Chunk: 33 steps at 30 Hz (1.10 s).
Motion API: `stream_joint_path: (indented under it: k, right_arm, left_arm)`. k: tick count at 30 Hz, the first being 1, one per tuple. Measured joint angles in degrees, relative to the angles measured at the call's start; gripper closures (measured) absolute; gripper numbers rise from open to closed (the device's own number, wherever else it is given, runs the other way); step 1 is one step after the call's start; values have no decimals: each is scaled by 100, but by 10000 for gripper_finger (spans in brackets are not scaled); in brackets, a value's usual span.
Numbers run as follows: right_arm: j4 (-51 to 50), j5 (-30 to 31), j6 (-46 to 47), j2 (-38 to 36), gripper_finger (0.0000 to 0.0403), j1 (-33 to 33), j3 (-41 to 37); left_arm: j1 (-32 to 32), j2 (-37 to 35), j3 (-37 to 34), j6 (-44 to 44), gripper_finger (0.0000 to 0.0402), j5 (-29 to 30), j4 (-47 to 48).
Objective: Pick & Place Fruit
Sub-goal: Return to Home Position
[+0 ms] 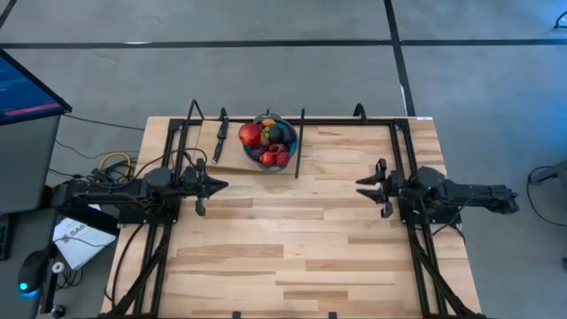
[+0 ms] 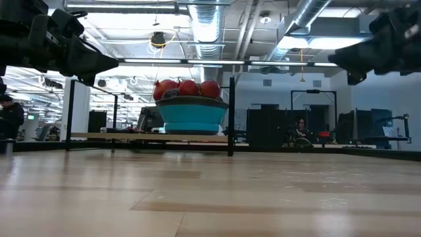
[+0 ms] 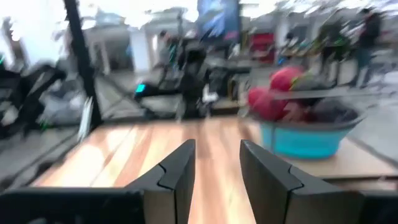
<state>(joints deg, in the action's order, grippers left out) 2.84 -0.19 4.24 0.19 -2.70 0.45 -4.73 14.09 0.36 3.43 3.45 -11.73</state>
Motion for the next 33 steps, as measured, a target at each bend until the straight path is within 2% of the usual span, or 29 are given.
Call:
stream_joint_path:
  k: [2,9,18,33]
  right_arm:
    - [-179,-175,-13,0,282,11,-2]
    - [-189,-168,-255,-2,282,87,-4]
    - [-183,-147,476,175,282,210,-5]
    - [-195,-146,484,208,282,210,-9]
  left_arm:
    - [0,2,0,1,400,-1,11]
    - [0,2,0,1,400,-5,7]
    - [0,2,0,1,400,-19,5]
    - [0,7,0,1,400,5,-13]
